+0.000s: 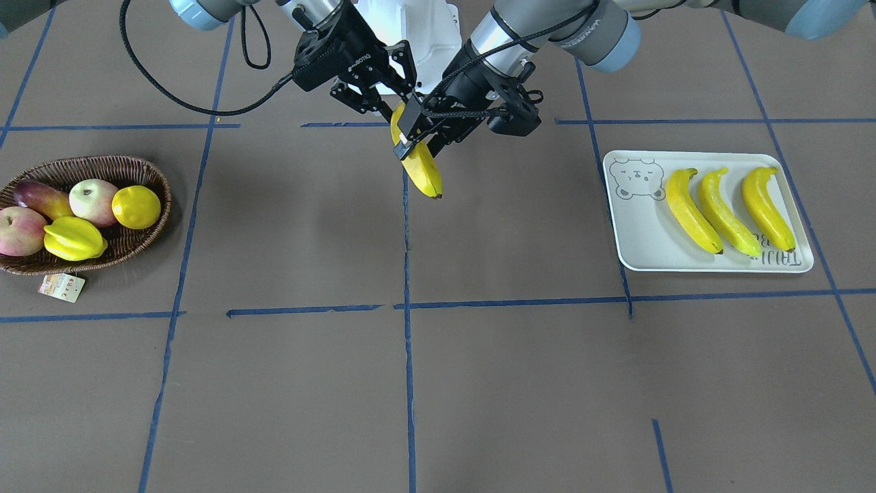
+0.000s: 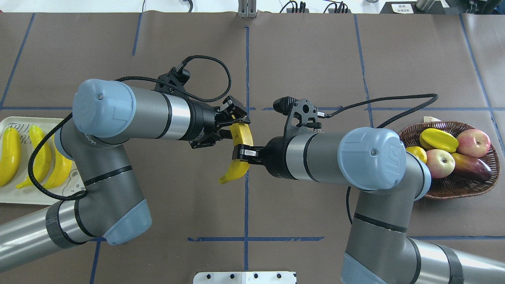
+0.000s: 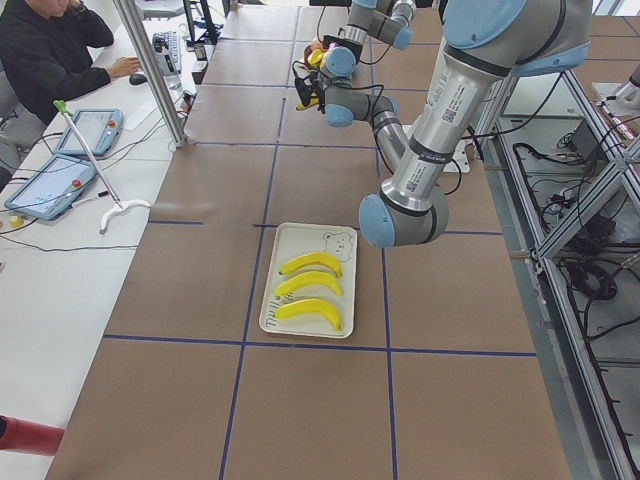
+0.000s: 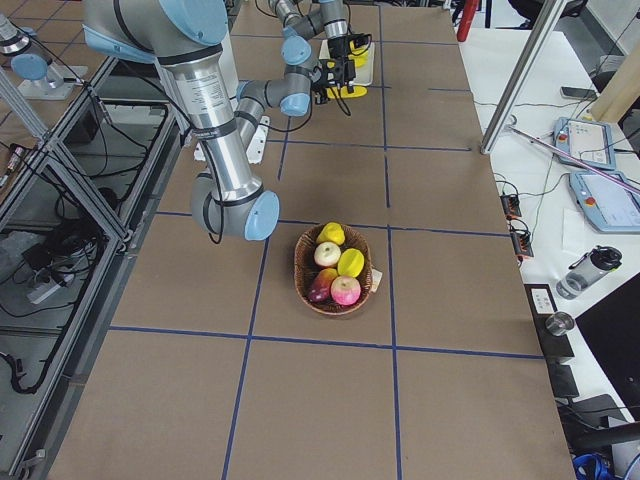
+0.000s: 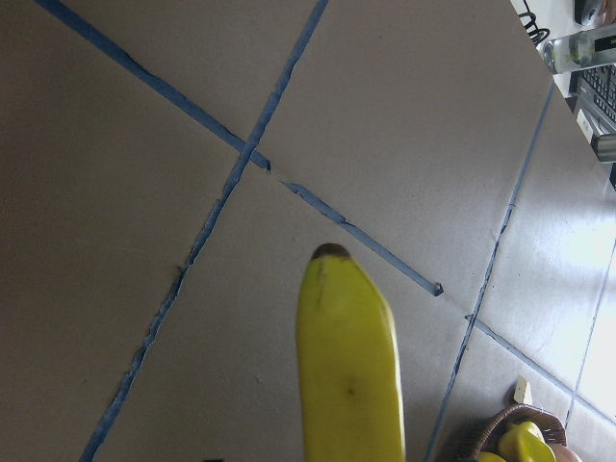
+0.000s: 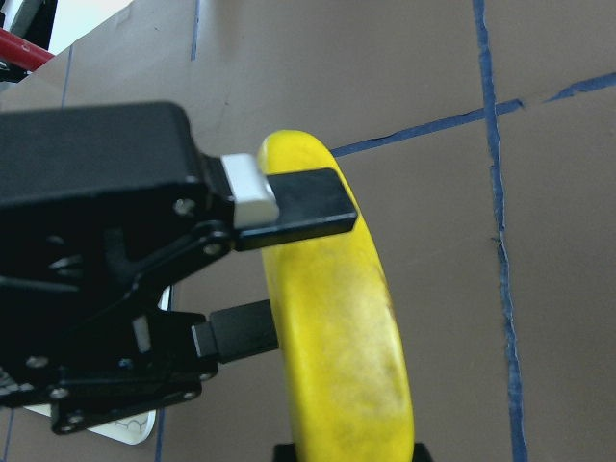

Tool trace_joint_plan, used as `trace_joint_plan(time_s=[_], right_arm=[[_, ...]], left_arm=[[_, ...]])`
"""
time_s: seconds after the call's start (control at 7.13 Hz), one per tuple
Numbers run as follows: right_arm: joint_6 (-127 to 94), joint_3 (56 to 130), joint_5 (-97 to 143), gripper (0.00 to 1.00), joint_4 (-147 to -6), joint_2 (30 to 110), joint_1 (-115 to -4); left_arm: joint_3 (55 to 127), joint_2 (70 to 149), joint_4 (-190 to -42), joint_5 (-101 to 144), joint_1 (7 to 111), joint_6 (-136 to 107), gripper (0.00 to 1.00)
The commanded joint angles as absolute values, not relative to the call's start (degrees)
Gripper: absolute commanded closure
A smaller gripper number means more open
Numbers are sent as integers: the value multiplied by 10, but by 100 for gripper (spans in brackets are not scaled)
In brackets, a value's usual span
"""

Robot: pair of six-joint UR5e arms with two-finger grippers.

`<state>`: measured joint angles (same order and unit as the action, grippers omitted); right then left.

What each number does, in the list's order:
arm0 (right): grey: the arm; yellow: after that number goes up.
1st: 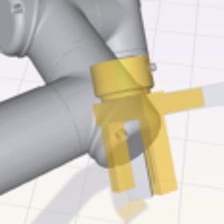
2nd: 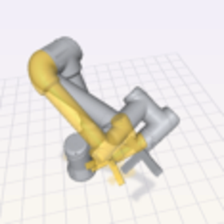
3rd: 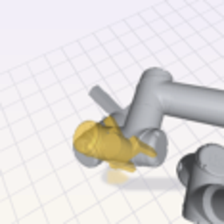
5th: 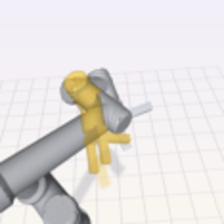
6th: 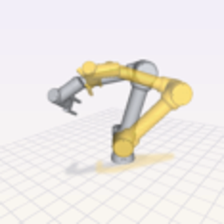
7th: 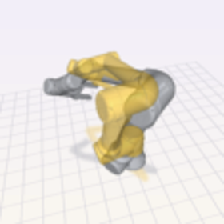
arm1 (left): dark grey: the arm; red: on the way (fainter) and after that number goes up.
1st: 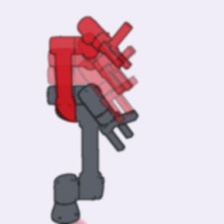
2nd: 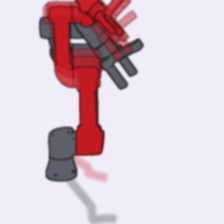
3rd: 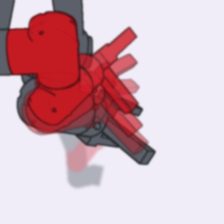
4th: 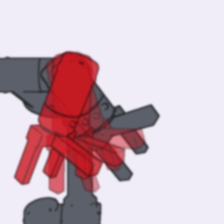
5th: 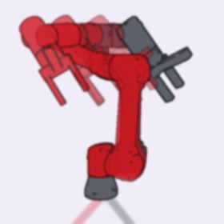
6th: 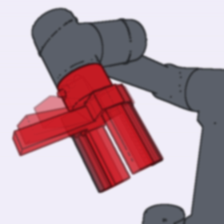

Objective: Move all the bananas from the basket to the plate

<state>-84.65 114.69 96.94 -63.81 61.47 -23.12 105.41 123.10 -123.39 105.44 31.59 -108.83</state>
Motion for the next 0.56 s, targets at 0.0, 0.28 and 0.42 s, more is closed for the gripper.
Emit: trace_joint_plan(time_s=[0.0,0.28,0.42], right_arm=[[-847,1155,972,50,-638,615,-230],[-846,1168,971,0,-638,620,-230],[-847,1168,971,0,-639,620,-230]], left_arm=[[1055,1231,-1235,1055,316,-1083,100],[1055,1230,-1234,1056,318,-1083,100],[1055,1230,-1234,1056,319,-1083,100]])
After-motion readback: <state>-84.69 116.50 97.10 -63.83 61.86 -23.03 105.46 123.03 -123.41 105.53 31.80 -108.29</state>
